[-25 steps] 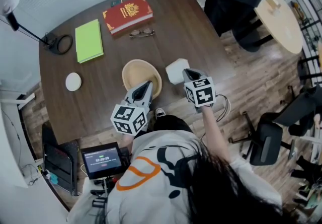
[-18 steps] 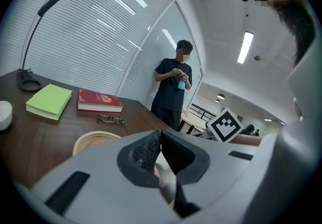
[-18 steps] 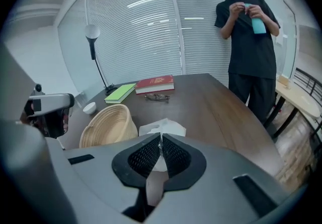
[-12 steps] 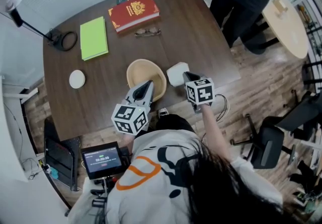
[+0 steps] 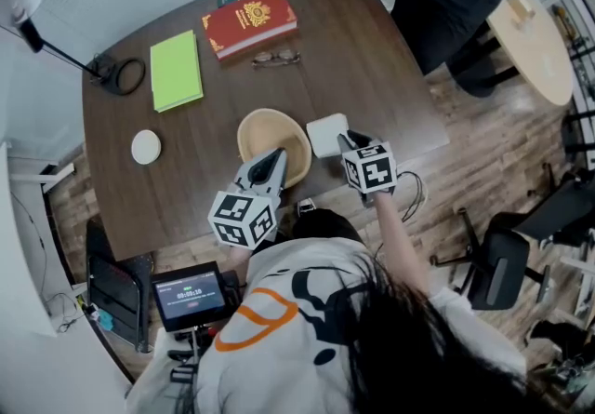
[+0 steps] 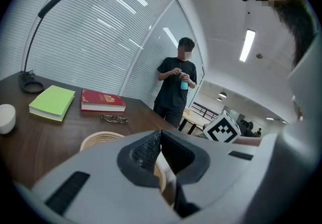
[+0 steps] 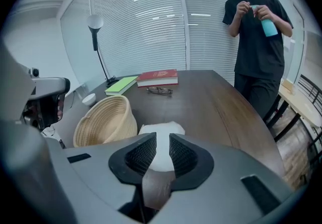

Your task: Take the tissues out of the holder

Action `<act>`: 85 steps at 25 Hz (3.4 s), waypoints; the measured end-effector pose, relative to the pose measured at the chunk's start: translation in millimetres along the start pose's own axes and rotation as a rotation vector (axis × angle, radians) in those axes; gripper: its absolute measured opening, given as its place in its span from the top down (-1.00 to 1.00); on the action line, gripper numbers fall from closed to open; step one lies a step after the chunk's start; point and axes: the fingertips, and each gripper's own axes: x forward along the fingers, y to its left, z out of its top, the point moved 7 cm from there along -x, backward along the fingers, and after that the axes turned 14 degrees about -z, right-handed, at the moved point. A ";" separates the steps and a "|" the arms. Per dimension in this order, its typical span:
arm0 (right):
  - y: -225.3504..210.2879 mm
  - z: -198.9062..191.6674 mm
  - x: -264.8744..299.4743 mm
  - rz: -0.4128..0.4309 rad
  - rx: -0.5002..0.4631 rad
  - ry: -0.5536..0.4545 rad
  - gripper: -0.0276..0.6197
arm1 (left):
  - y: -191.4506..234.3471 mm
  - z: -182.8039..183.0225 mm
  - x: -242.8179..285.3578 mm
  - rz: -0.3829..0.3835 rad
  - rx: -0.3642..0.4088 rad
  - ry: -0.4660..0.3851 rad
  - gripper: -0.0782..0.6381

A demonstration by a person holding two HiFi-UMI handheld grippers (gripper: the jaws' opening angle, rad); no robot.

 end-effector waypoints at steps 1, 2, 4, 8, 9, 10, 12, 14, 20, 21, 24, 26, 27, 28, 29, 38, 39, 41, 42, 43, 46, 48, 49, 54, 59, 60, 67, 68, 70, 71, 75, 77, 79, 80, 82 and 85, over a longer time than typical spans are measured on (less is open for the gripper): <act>0.0 -0.4 -0.6 -0.003 0.006 -0.001 0.69 | -0.4 -0.4 -0.3 -0.001 0.000 0.001 0.78; -0.2 -0.4 -1.4 -0.005 0.011 -0.002 0.65 | -0.8 -0.9 -0.5 -0.003 0.000 0.004 0.78; -0.7 0.8 -3.2 -0.003 0.021 -0.006 0.63 | -2.0 -1.7 -0.9 -0.006 0.001 0.008 0.78; -0.4 4.1 -8.0 0.004 0.046 -0.021 0.63 | -3.9 -0.3 -4.0 -0.011 0.005 0.010 0.78; 0.1 4.7 -9.1 0.003 0.049 -0.023 0.63 | -4.0 0.0 -5.1 -0.012 0.005 0.010 0.78; 0.7 4.9 -10.1 0.001 0.050 -0.022 0.63 | -4.0 0.0 -6.2 -0.012 0.006 0.010 0.78; 2.6 4.3 -12.0 0.002 0.053 -0.020 0.63 | -4.0 -0.6 -8.4 -0.013 0.007 0.009 0.78; 5.3 4.9 -16.1 0.004 0.057 -0.030 0.63 | -4.2 -1.0 -11.4 -0.012 0.008 0.007 0.78; 21.8 13.1 -36.6 0.013 0.085 -0.103 0.63 | -3.5 -0.2 -22.4 -0.005 0.010 -0.009 0.78; 25.8 14.4 -41.0 0.020 0.087 -0.116 0.63 | -4.3 -0.8 -23.9 -0.006 0.011 -0.011 0.78; 38.3 17.0 -55.5 0.043 0.100 -0.154 0.63 | -10.5 -3.2 -29.4 -0.016 0.017 -0.013 0.78; 47.0 19.4 -63.6 0.053 0.101 -0.174 0.64 | -14.2 -4.3 -35.1 -0.022 0.022 -0.013 0.78; 51.5 20.9 -66.9 0.056 0.099 -0.183 0.64 | -15.2 -4.8 -39.0 -0.022 0.024 -0.015 0.78; 56.0 21.9 -69.9 0.059 0.098 -0.191 0.64 | -15.8 -5.4 -43.8 -0.020 0.025 -0.017 0.78; 60.5 22.2 -72.7 0.061 0.098 -0.198 0.64 | -16.2 -6.1 -49.5 -0.015 0.026 -0.021 0.78; 103.8 -4.1 -103.0 0.069 0.104 -0.197 0.64 | -23.3 -19.2 -109.3 0.011 0.028 -0.047 0.78; 110.3 -7.1 -108.0 0.073 0.110 -0.199 0.64 | -24.4 -21.6 -115.2 0.008 0.027 -0.045 0.78; 121.6 -14.1 -118.6 0.077 0.123 -0.204 0.64 | -27.6 -27.5 -124.6 -0.006 0.025 -0.038 0.78; 126.6 -18.3 -124.0 0.076 0.128 -0.206 0.64 | -29.6 -31.1 -128.4 -0.016 0.022 -0.034 0.78; 131.6 -23.2 -129.4 0.074 0.131 -0.206 0.64 | -31.8 -35.5 -132.1 -0.026 0.018 -0.030 0.78; 147.6 -40.4 -145.9 0.071 0.141 -0.201 0.64 | -39.2 -50.3 -143.9 -0.057 0.003 -0.019 0.78; 156.9 -52.3 -156.9 0.071 0.148 -0.196 0.64 | -45.0 -59.9 -149.4 -0.077 -0.007 -0.010 0.78; 160.4 -58.7 -162.0 0.070 0.149 -0.192 0.65 | -48.6 -64.9 -151.1 -0.088 -0.012 -0.004 0.78; 172.9 -83.0 -178.5 0.070 0.149 -0.167 0.69 | -65.1 -83.7 -157.3 -0.128 -0.031 0.014 0.78; 182.8 -92.9 -188.8 0.085 0.153 -0.166 0.73 | -75.0 -87.3 -172.1 -0.113 -0.033 -0.003 0.78; 184.2 -92.3 -189.8 0.091 0.147 -0.168 0.73 | -75.4 -86.7 -174.2 -0.104 -0.033 -0.010 0.78; 192.8 -106.2 -209.1 0.139 0.132 -0.186 0.74 | -97.2 -94.7 -189.8 -0.066 -0.024 -0.032 0.78; 192.0 -111.2 -213.7 0.142 0.131 -0.188 0.74 | -103.7 -97.4 -190.4 -0.066 -0.021 -0.032 0.78; 189.2 -124.0 -225.7 0.146 0.129 -0.190 0.74 | -118.7 -104.8 -189.9 -0.070 -0.014 -0.026 0.78; 186.5 -132.4 -232.8 0.146 0.129 -0.190 0.74 | -127.7 -109.4 -188.9 -0.074 -0.011 -0.022 0.78; 160.3 -170.8 -264.6 0.119 0.154 -0.196 0.74 | -173.3 -129.1 -178.5 -0.109 0.014 -0.006 0.78; 143.2 -188.9 -283.0 0.100 0.172 -0.207 0.74 | -199.1 -140.2 -173.9 -0.125 0.027 0.002 0.78; 130.3 -206.7 -301.2 0.092 0.183 -0.218 0.74 | -223.6 -153.2 -173.0 -0.133 0.031 0.008 0.78; 125.4 -215.2 -309.4 0.093 0.185 -0.223 0.74 | -235.3 -159.7 -173.1 -0.133 0.033 0.009 0.78; 117.6 -231.6 -324.8 0.101 0.180 -0.232 0.74 | -258.5 -172.3 -173.7 -0.130 0.039 0.010 0.78; 111.1 -257.9 -353.4 0.125 0.168 -0.245 0.74 | -299.5 -190.3 -181.6 -0.117 0.054 0.008 0.78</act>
